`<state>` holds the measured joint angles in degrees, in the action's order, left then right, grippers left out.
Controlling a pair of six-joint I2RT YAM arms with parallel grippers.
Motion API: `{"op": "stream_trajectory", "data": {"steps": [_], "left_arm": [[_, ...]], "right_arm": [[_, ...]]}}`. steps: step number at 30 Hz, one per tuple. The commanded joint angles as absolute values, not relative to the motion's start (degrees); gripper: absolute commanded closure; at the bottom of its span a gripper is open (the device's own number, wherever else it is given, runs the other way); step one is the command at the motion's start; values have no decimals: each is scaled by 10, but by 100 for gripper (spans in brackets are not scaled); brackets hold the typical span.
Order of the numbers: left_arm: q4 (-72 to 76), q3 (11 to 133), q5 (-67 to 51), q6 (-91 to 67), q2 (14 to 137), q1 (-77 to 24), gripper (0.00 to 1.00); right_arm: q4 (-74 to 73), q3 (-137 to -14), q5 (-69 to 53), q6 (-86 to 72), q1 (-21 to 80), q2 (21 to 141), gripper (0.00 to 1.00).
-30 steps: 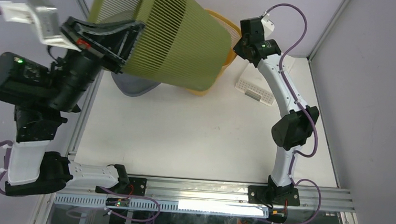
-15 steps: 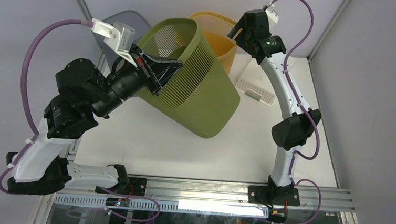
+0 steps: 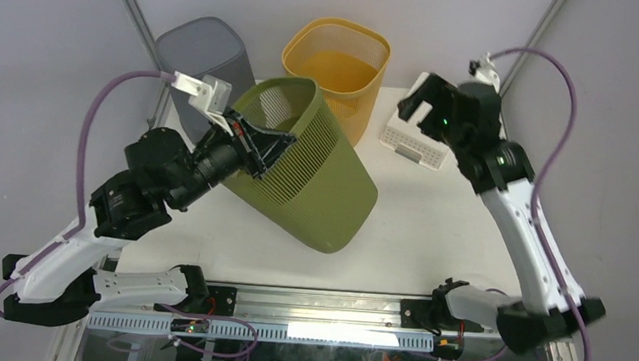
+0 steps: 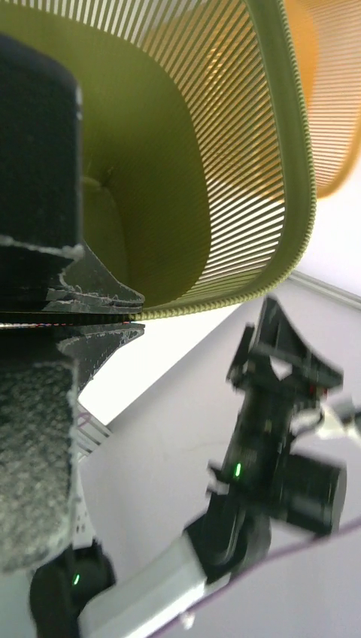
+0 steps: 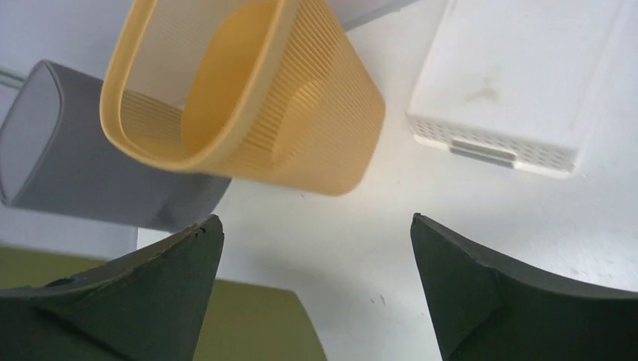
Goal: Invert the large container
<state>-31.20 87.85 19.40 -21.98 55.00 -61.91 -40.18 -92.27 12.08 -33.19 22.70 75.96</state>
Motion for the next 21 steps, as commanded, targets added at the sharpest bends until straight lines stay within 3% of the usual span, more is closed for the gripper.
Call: {"op": "stream_trajectory", "data": {"steps": [1,10,17,21], "left_arm": [[-180,806,203,-310,511,-622,100],[-39,628,249,-417,463,-622,100],[-51,580,343,-472,419,-621,100],[-140,578,414,-518,405,-621,100]], "right_arm": [[-383,-765,105,-293,220,617,1],[-469,-613,-1,-324,218,462,1],[-500,-606,-37,-336,219,456,0],[-502,-604,-70,-384,219,466,1]]}}
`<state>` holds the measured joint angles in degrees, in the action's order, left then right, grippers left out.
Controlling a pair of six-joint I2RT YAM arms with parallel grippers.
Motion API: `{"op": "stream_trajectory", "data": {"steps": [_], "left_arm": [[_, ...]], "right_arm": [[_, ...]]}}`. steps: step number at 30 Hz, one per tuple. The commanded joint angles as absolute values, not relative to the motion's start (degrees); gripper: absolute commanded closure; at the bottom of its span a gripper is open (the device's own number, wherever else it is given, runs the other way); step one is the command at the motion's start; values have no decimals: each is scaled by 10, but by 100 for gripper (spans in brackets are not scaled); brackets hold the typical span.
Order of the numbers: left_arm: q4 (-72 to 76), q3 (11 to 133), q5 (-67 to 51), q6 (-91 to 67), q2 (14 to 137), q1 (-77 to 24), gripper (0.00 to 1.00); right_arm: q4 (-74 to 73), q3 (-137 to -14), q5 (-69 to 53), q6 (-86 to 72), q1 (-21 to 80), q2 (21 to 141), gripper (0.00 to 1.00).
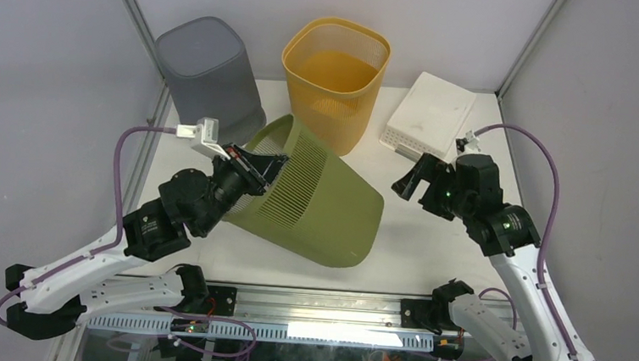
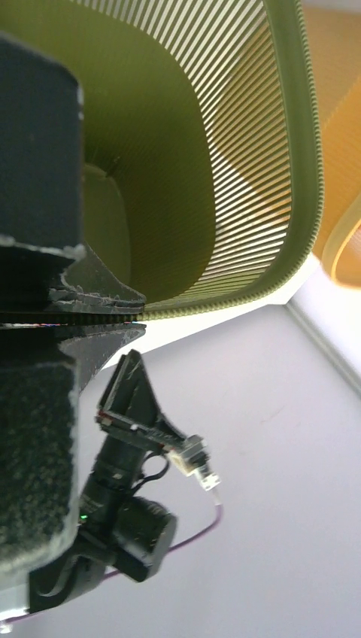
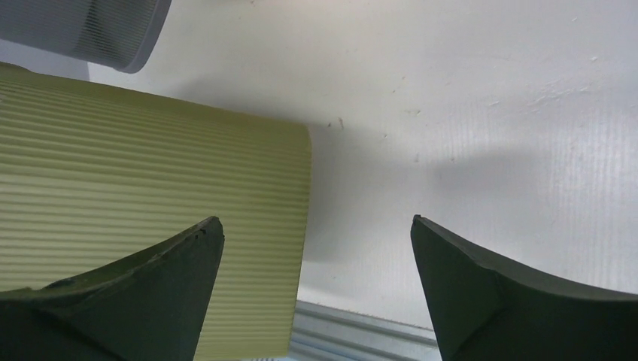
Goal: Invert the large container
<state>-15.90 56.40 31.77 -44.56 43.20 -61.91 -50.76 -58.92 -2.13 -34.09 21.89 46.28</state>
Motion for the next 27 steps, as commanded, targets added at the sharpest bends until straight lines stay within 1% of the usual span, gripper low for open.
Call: {"op": "stream_trajectory", "data": {"steps": [1,3,8,15,19,21,27], "left_arm": [[-158,577,425,-524,403,-621,100],[-196,575,445,-527,399,-621,100],[-299,565,484,-564,405,-621,100],[-321,517,469,-577,401,-621,100],[-321,512,456,-565,438,-621,100],[-319,514,452,-557,468,-621,100],[-286,516,416,-538,536,-619,100]], "right_arm": [[-492,-597,-87,-399,219,465,1],[-454,-566,-137,-422,218,461,1],[-301,-471,-292,-487,217,460,1],[-235,-395,-328,-532,219,454,1],[-142,-350,-380,-589,219,442,0],[-154,-356,-375,-587,219,433,1],[-317,-459,-263,-506,219,405,0]]}}
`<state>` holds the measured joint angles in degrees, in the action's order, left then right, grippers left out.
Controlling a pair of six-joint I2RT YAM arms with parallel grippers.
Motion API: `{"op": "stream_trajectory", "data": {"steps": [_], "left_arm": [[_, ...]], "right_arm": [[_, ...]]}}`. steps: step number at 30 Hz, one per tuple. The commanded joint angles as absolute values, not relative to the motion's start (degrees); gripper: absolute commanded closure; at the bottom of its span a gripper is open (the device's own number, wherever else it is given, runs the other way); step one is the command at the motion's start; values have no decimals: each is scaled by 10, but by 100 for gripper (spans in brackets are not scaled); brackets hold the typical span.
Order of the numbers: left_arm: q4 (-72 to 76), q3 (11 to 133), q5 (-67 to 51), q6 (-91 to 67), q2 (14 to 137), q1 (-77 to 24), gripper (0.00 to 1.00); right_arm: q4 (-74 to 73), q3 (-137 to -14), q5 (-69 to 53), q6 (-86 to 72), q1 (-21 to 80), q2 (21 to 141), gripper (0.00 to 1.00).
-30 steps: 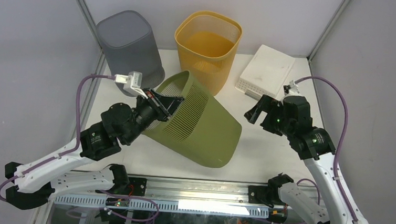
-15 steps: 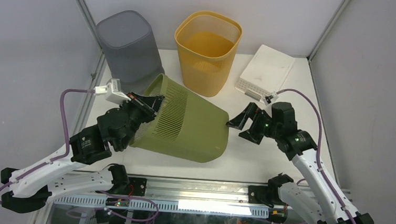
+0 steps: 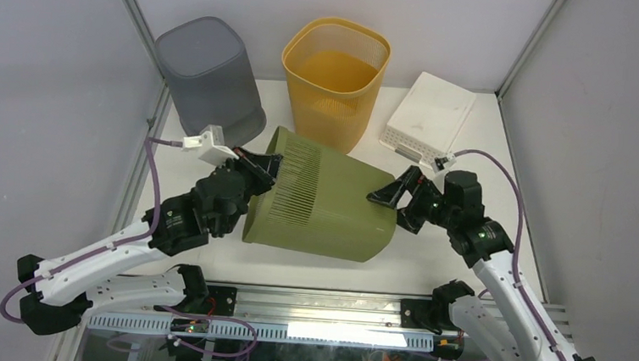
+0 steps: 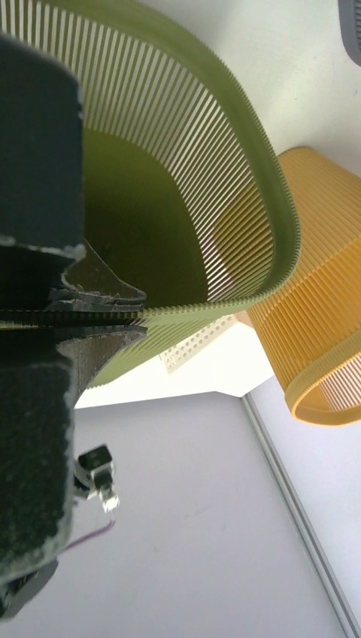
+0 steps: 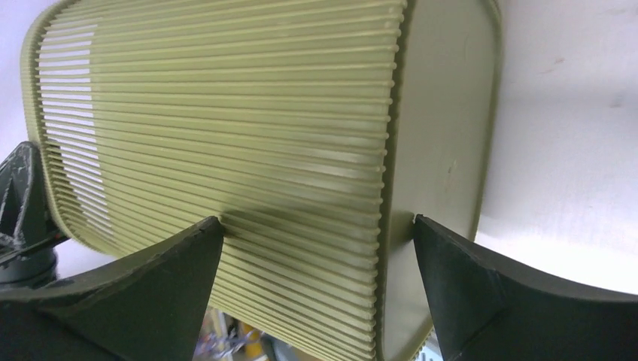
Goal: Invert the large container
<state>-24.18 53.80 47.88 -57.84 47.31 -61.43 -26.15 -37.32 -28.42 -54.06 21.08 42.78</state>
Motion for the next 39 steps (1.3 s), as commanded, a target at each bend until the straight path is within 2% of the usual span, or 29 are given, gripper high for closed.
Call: {"op": "stream_trajectory", "data": {"steps": [1,16,28,32,39], "left_arm": [[-278,513,408,-536,543,-617,100],[-159,502,240,-469,668,-540,100],[-120,556,185,-446,748,-536,99],[-120,560,178,-430,748,-535,85],[-120,548,163,-428,752,-536,42]], "right_arm": [[-334,-473,-250,-492,220,402,0],[-441,-617,-145,-399,219,397,4],[-420,-742,-183,-351,220,452,5],[-378,-741,-204,-360,219,453,5],[-312,-744,-233,-384,219,468,5]]}}
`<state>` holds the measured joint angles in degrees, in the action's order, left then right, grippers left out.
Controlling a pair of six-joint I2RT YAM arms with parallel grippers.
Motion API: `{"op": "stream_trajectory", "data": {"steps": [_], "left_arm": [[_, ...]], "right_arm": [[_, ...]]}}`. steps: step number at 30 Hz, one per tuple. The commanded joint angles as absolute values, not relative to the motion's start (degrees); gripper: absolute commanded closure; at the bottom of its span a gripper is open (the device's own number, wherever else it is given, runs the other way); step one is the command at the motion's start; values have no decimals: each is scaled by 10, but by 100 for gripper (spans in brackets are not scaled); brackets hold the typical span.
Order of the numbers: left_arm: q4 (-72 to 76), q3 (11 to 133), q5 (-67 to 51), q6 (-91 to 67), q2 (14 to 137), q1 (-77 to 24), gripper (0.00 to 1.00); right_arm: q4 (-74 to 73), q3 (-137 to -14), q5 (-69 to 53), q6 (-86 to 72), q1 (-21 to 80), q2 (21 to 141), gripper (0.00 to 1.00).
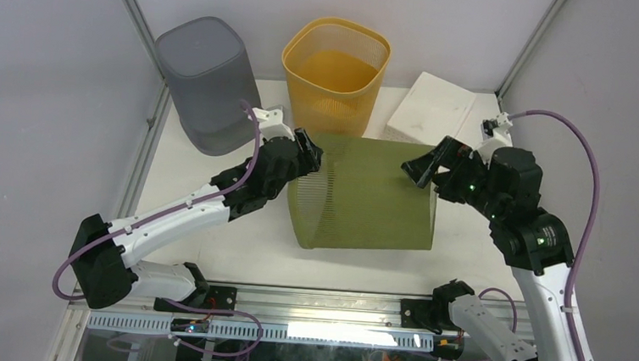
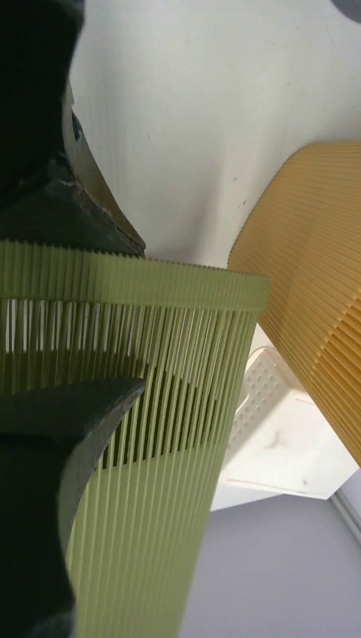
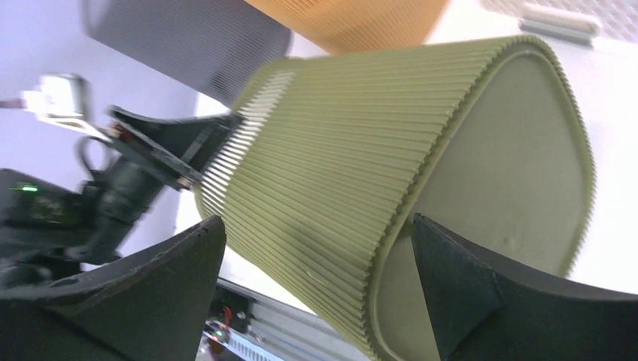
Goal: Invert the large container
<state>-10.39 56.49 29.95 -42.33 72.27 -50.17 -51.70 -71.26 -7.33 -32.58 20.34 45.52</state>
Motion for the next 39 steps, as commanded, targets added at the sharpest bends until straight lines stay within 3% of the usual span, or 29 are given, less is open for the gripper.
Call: {"op": "stream_trajectory", "data": {"steps": [1,6,20,26,33,39], "left_arm": [[-120,547,161,-429,755,-536,36],[-120,551,164,-416,765,-533,24],[-116,573,146,-393,796,-497,22],[-129,568,132,-388,741,-467,21],[-183,611,117,-362,668,-456,20],[-284,647,-9,-336,637,-457,21]], "right_arm": [[-292,-740,-246,-395,219,472,5],[-205,-738,-281,-437,229,500,5],[-120,-685,-190,-444,364,573,5],[-198,-705,-140,-402,366,565,4],[-376,-827,-29,-274,365,552,1],[-508,-937,124,-196,365,546,0]]}}
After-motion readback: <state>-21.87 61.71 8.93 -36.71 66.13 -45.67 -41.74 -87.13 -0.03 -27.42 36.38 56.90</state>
